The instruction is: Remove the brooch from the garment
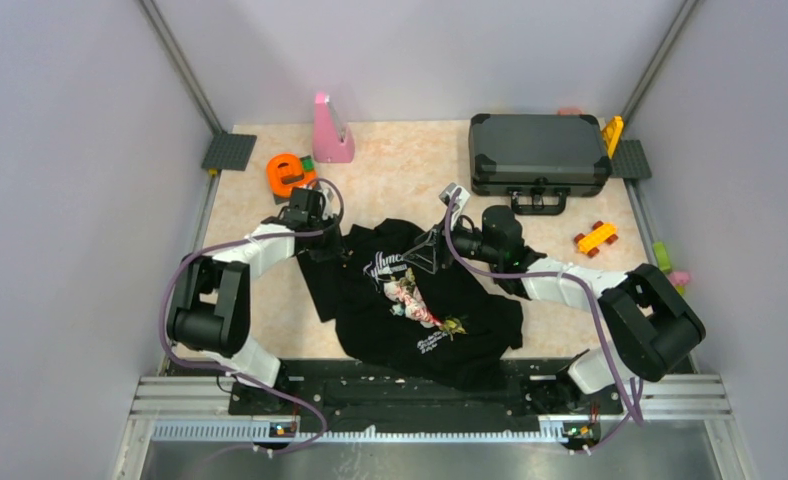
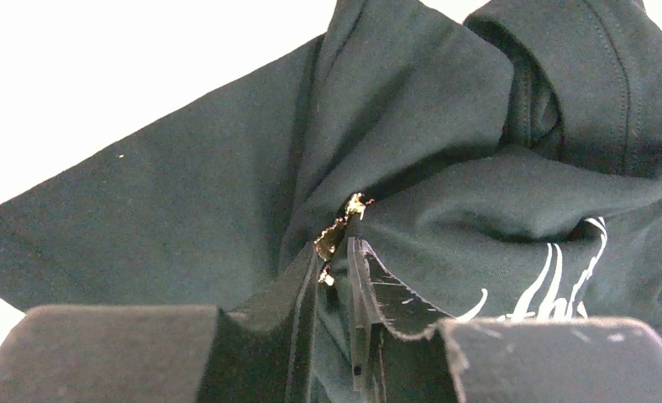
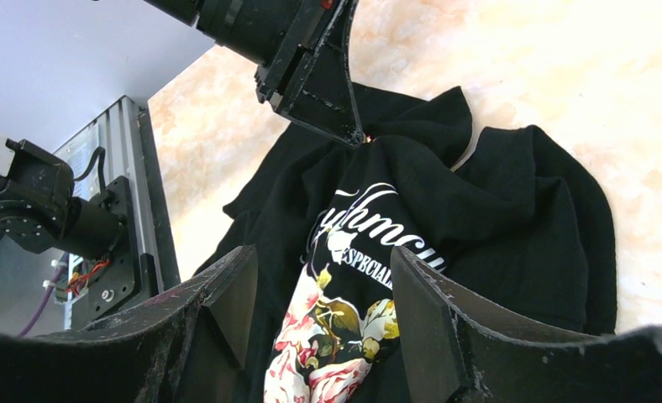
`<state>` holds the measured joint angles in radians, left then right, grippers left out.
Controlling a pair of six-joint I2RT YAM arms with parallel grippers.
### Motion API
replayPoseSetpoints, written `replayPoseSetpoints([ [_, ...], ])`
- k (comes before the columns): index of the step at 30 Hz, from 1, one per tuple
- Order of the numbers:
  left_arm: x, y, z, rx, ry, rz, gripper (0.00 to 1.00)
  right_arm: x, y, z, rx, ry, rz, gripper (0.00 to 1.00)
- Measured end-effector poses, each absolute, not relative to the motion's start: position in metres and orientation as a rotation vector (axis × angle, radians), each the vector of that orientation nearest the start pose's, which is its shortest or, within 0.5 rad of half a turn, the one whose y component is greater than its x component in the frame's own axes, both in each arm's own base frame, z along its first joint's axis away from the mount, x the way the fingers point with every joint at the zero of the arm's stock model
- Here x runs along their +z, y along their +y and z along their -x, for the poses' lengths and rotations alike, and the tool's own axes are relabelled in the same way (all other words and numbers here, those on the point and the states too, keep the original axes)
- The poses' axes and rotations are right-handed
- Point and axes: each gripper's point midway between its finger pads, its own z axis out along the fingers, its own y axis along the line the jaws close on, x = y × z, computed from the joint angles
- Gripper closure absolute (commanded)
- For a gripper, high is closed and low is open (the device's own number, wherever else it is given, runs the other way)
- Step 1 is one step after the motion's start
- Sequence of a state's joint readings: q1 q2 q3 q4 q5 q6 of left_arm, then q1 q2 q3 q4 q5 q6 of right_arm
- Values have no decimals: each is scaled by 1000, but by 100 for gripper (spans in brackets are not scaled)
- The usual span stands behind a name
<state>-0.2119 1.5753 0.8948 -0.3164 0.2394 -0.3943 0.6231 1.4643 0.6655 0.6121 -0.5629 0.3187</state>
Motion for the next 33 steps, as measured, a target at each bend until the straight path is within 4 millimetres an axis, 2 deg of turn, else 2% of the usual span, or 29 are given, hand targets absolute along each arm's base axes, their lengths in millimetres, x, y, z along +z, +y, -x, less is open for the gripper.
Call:
replayPoseSetpoints([
  [6, 36, -131, -329, -537, 2646, 149, 75, 163, 324, -272, 1159, 1742, 711, 39],
  [13, 36, -131, -330, -535, 2646, 148, 69, 164, 325, -271, 1164, 1741, 715, 40],
  [17, 36, -131, -330, -531, 2647, 149, 69, 164, 325, -271, 1165, 1741, 716, 40],
  [22, 37, -132, -330, -563, 2645, 152, 81, 164, 325, -270, 1168, 1740, 718, 40],
  [26, 42, -138, -333, -632, 2623, 145, 100, 164, 325, -270, 1172, 1740, 722, 40],
  [33, 47, -144, -337, -680, 2595, 132, 100, 164, 325, -269, 1176, 1739, 725, 40],
])
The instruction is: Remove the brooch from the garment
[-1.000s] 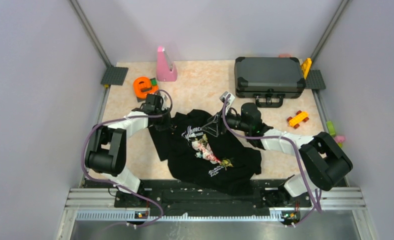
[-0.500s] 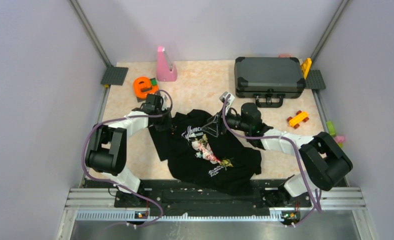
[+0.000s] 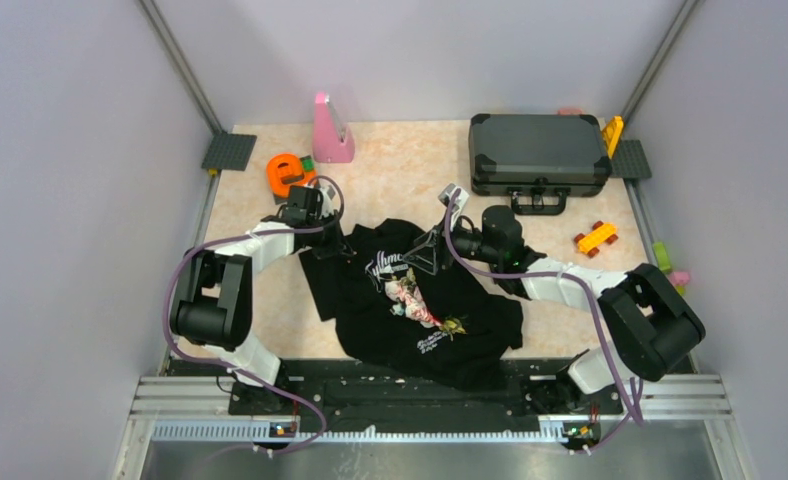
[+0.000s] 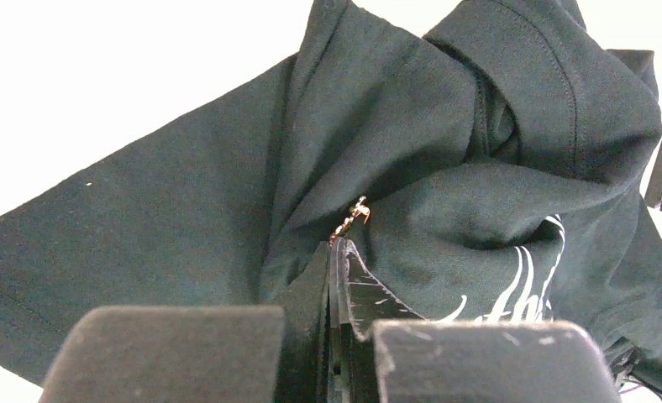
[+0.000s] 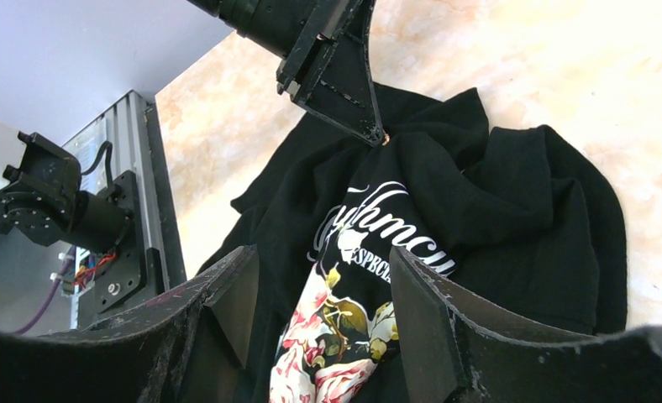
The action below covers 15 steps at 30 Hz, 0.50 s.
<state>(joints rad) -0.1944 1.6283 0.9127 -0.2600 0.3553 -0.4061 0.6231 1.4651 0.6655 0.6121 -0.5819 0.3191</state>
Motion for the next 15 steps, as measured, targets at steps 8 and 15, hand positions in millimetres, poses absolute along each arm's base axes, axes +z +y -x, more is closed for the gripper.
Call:
replayPoseSetpoints([
  [8, 56, -139, -336, -643, 2561, 125, 100, 163, 326, -266, 1190, 1739, 738, 42],
  [15, 131, -130, -332, -609, 2298, 40, 100, 153, 345, -261, 1166, 1771, 801, 39],
])
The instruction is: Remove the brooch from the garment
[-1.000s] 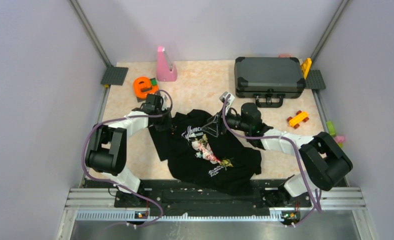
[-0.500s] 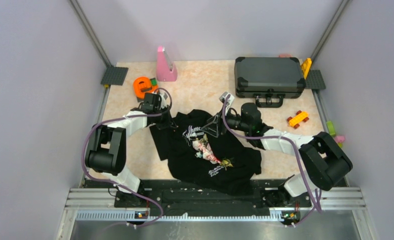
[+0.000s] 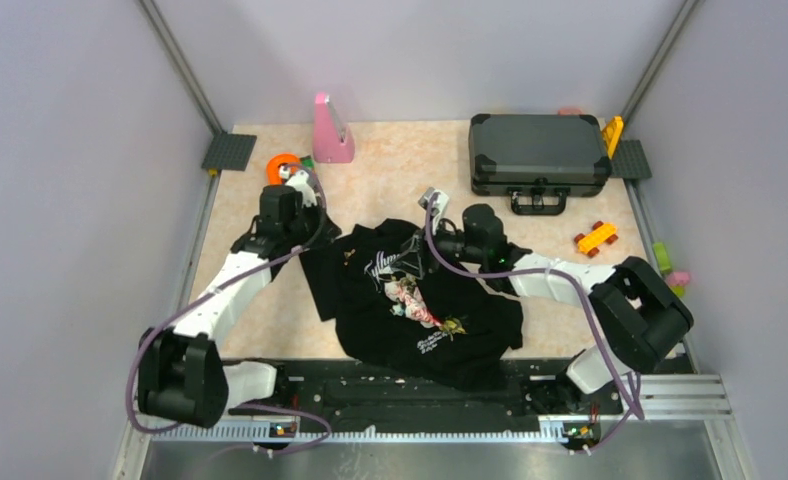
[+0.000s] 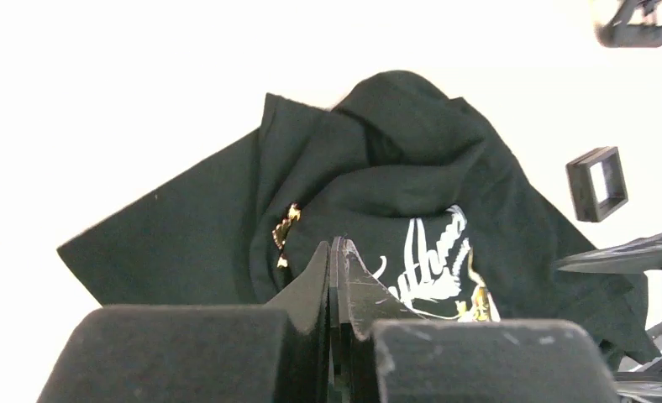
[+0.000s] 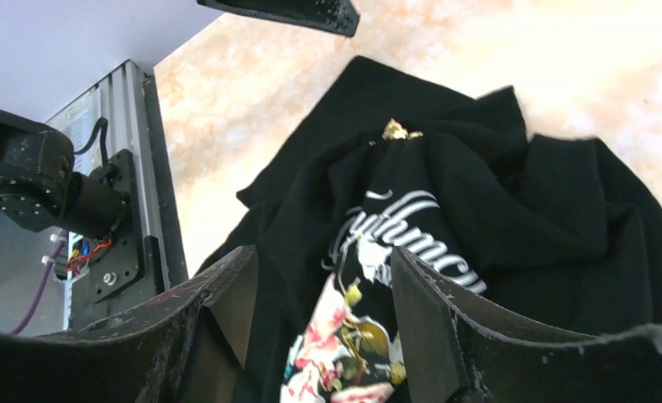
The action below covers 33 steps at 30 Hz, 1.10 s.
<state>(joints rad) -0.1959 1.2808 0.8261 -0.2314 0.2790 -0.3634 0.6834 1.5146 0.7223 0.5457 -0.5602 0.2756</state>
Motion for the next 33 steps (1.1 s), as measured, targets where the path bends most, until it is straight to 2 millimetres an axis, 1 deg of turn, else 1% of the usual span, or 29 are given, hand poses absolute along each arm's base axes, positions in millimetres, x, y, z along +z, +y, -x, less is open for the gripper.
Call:
replayPoseSetpoints([
  [2, 155, -130, -333, -608, 2207, 4, 100, 159, 356, -259, 1156, 1758, 833, 39],
  [3, 163, -131, -332, -604, 2171, -11, 100, 164, 360, -260, 1152, 1745, 843, 38],
  [5, 173, -127, -329, -571, 2127, -9, 100, 174, 366, -266, 1133, 1728, 848, 33],
  [7, 173, -124, -329, -542, 2126, 5, 87, 182, 369, -273, 1112, 1722, 846, 32],
  [8, 168, -123, -328, -538, 2146, 12, 81, 185, 370, -277, 1103, 1719, 845, 31],
  [10, 152, -124, -326, -540, 2209, 31, 77, 186, 372, -281, 1088, 1722, 841, 31],
  [14, 120, -128, -321, -562, 2321, 62, 68, 173, 370, -283, 1074, 1766, 831, 31],
  [15, 110, -128, -319, -565, 2355, 73, 67, 167, 368, -281, 1072, 1780, 830, 31],
  [17, 96, -130, -316, -576, 2406, 84, 67, 158, 365, -278, 1068, 1805, 829, 31],
  [20, 81, -135, -313, -604, 2455, 86, 67, 145, 361, -273, 1068, 1842, 827, 31],
  [22, 72, -137, -312, -614, 2482, 89, 66, 142, 359, -272, 1069, 1851, 826, 31],
  [26, 54, -139, -310, -623, 2542, 100, 64, 142, 358, -274, 1068, 1846, 821, 32],
  [29, 45, -139, -312, -620, 2572, 113, 65, 144, 358, -275, 1074, 1839, 815, 32],
  [31, 43, -141, -315, -623, 2580, 118, 68, 146, 358, -275, 1077, 1834, 813, 32],
  [33, 42, -143, -318, -631, 2580, 123, 75, 146, 358, -276, 1079, 1834, 813, 32],
])
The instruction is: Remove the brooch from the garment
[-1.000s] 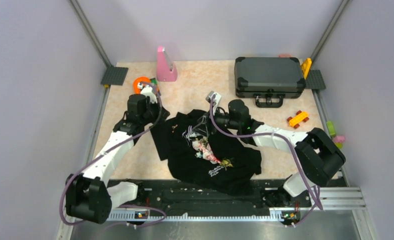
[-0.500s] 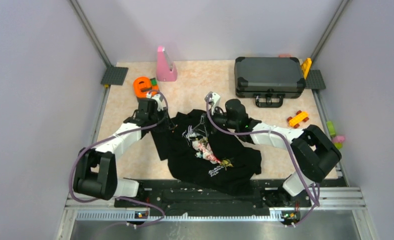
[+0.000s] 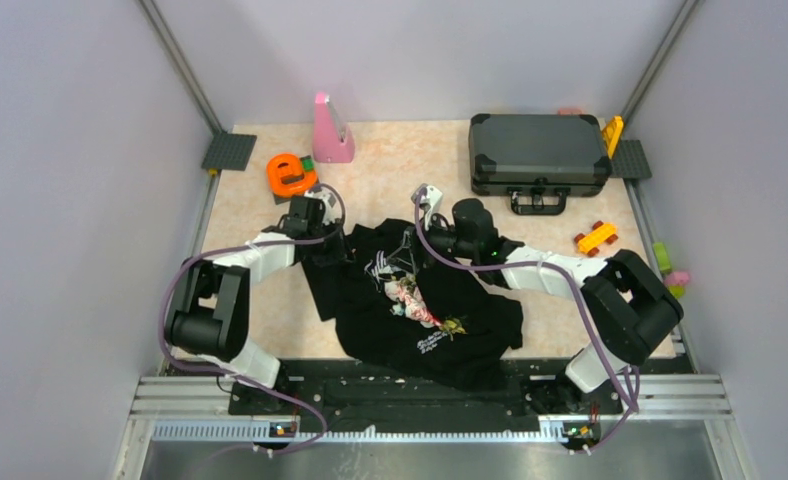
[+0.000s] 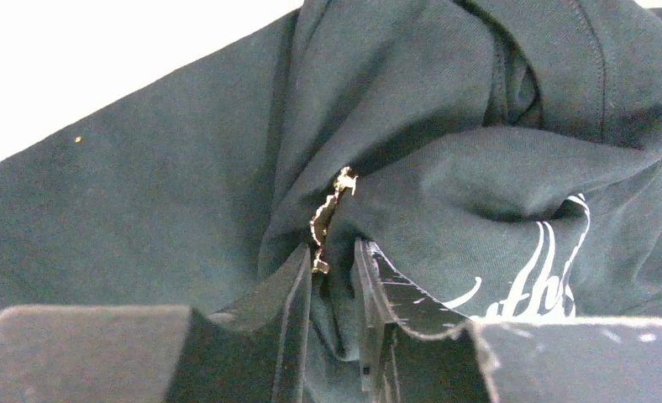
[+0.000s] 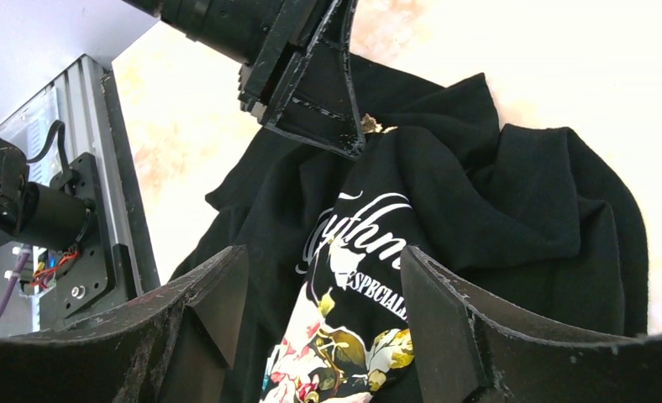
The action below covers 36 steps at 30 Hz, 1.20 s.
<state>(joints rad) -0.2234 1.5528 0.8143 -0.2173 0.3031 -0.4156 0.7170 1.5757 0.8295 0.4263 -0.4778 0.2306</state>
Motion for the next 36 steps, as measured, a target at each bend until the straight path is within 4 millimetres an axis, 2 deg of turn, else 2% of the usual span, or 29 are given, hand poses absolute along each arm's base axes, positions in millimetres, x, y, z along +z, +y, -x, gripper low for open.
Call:
replayPoseSetpoints([
  [6, 38, -151, -327, -684, 2589, 112, 82, 146, 359, -274, 1086, 1833, 817, 33],
  [10, 34, -157, -330, -723, 2601, 97, 100, 146, 358, -274, 1092, 1833, 818, 34],
  [16, 41, -157, -330, -727, 2576, 78, 100, 147, 358, -274, 1101, 1838, 814, 35],
  [18, 53, -155, -327, -717, 2540, 66, 100, 147, 358, -274, 1102, 1842, 815, 35],
  [22, 98, -152, -325, -715, 2396, 20, 100, 152, 359, -277, 1099, 1855, 815, 35],
  [27, 147, -157, -318, -745, 2233, -61, 100, 177, 366, -286, 1106, 1801, 824, 34],
  [29, 159, -161, -313, -763, 2172, -104, 100, 190, 367, -291, 1129, 1758, 833, 34],
  [36, 197, -176, -289, -888, 1905, -267, 100, 216, 351, -303, 1215, 1659, 846, 34],
])
